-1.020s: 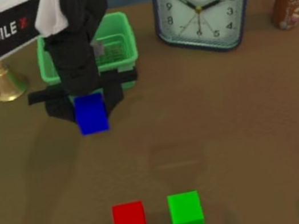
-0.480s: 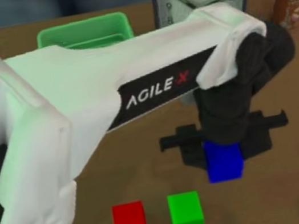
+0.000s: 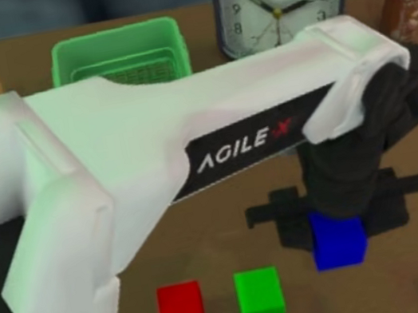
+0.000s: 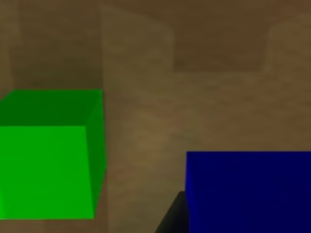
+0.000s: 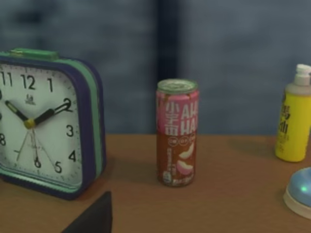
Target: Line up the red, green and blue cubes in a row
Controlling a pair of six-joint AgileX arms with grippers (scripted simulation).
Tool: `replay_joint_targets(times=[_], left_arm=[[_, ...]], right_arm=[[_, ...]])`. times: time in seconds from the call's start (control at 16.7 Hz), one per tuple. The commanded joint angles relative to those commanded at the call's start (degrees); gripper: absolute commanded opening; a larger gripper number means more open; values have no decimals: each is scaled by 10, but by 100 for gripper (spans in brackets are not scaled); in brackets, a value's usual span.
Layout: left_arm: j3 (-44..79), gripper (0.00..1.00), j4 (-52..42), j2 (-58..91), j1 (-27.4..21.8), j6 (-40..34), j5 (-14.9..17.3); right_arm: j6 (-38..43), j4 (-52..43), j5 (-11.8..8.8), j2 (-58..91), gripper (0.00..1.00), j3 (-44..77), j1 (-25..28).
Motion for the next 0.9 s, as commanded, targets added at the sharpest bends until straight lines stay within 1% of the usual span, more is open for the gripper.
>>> replay_joint_targets(times=[0.12,0.42,0.72,0.9], left_arm=[[-17,0,22,5,-1,0,0],[-88,0,122,29,-2,-2,0],[-100,0,135,34,-3,-3,0],[-100,23,135,34,-3,-3,0]], right_arm=[[0,0,0,0,100,0,0],[0,0,0,0,100,0,0],[0,0,0,0,100,0,0],[0,0,0,0,100,0,0]])
